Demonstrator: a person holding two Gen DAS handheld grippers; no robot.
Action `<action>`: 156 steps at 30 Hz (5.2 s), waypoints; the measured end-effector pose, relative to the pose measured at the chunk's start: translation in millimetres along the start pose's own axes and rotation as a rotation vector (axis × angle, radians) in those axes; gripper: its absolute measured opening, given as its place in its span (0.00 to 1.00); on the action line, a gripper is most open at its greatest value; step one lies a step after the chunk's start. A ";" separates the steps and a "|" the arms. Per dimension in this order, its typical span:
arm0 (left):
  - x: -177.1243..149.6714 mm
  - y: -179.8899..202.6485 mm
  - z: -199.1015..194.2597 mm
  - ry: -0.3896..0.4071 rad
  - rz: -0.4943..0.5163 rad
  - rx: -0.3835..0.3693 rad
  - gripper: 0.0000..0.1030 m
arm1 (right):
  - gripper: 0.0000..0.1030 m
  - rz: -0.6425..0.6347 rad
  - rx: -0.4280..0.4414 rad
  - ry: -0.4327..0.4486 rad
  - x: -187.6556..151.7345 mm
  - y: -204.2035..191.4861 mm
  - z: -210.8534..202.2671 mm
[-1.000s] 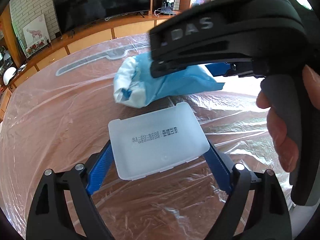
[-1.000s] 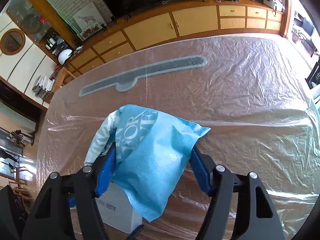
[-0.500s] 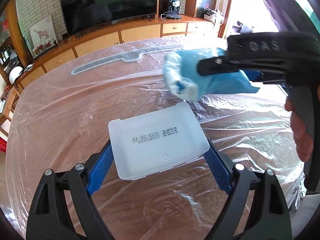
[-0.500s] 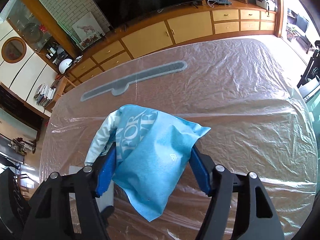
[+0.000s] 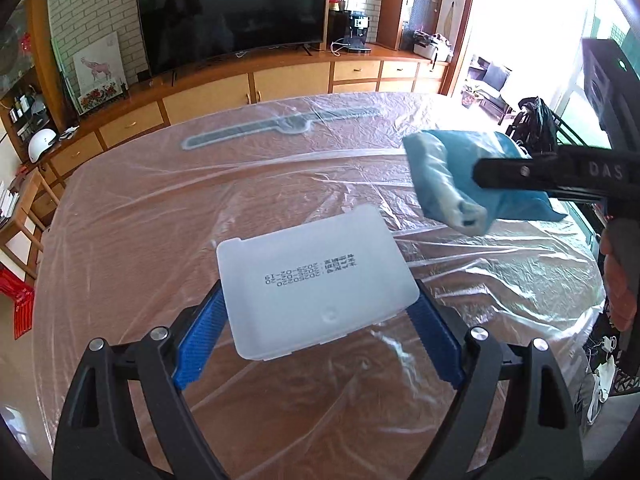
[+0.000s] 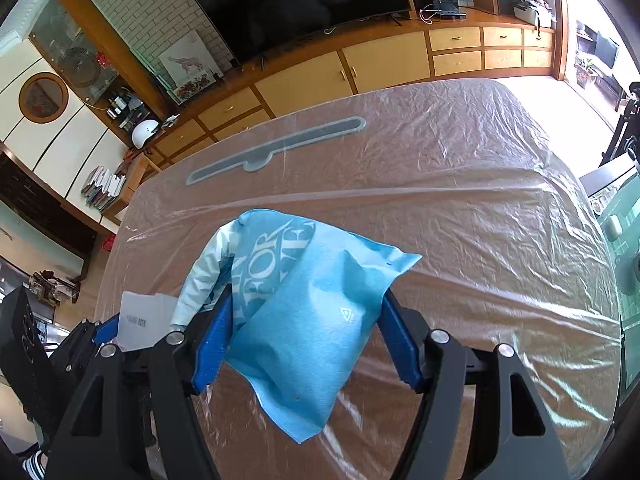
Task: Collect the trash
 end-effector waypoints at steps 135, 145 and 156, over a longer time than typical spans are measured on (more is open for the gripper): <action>14.3 -145.3 18.7 0.007 -0.246 0.187 0.99 | 0.96 -0.010 -0.301 0.168 31.4 114.2 -16.8; 47.5 -208.7 71.9 0.001 -0.360 0.265 0.99 | 0.96 -0.030 -0.351 0.113 69.6 148.0 26.6; 53.3 -217.7 93.1 -0.028 -0.338 0.311 0.99 | 0.96 -0.093 -0.392 0.098 69.0 142.3 40.4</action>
Point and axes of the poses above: each gripper's, at about its wrist camera, not at the fingertips, and z roughly the way its jaws point, y to its right, x to its top, the point moved 2 cm from there along z, roughly the way its jaws point, and after that the axes turned 1 degree about x, right-handed, at the moved point
